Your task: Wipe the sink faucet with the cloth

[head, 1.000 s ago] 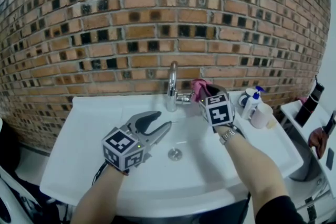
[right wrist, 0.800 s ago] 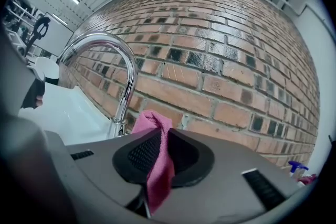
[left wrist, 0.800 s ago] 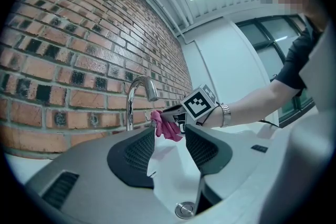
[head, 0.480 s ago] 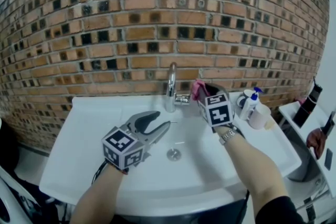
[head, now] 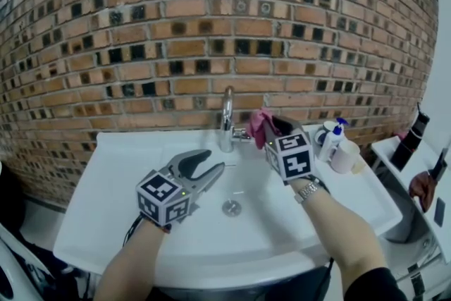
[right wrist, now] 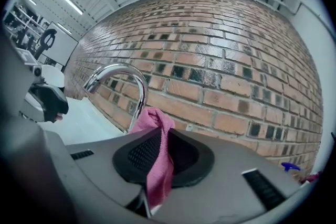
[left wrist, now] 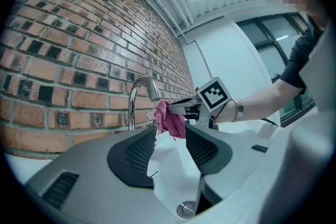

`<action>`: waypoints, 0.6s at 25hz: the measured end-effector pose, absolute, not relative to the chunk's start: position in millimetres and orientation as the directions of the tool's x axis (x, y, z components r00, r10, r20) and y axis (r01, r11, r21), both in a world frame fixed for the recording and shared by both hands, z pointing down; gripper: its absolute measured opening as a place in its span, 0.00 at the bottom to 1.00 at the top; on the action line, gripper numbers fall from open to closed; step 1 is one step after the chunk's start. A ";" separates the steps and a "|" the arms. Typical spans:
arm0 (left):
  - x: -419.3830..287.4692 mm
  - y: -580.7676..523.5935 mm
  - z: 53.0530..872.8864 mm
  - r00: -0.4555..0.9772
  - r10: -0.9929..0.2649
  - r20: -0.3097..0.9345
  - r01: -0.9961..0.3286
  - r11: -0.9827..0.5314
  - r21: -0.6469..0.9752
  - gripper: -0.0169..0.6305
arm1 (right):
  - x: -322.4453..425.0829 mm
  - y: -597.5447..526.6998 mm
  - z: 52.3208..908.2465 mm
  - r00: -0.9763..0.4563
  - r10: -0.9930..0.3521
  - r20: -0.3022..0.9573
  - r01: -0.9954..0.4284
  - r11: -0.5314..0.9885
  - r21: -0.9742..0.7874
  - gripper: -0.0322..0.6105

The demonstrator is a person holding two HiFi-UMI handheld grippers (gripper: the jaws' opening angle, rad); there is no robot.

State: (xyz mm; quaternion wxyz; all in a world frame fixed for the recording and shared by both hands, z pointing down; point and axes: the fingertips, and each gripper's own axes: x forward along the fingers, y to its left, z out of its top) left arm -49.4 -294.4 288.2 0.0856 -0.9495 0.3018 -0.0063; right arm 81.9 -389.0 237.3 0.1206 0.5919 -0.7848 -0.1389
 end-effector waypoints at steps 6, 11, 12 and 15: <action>-51.7 -295.9 288.0 0.810 -0.585 -0.042 -0.582 -0.794 -0.172 0.32 | 70.3 -366.0 237.6 -0.316 -0.949 0.014 -0.894 0.303 0.329 0.12; -56.3 -291.5 286.2 0.803 -0.595 -0.044 -0.591 -0.783 -0.192 0.32 | 62.3 -344.5 238.5 -0.349 -0.937 -0.008 -0.897 0.331 0.295 0.12; -56.8 -289.5 286.3 0.803 -0.595 -0.042 -0.590 -0.782 -0.201 0.32 | 60.1 -338.9 238.2 -0.358 -0.934 -0.014 -0.897 0.339 0.284 0.12; -58.5 -285.0 287.8 0.802 -0.596 -0.037 -0.589 -0.779 -0.214 0.32 | 53.1 -320.6 236.1 -0.386 -0.922 -0.035 -0.895 0.365 0.257 0.12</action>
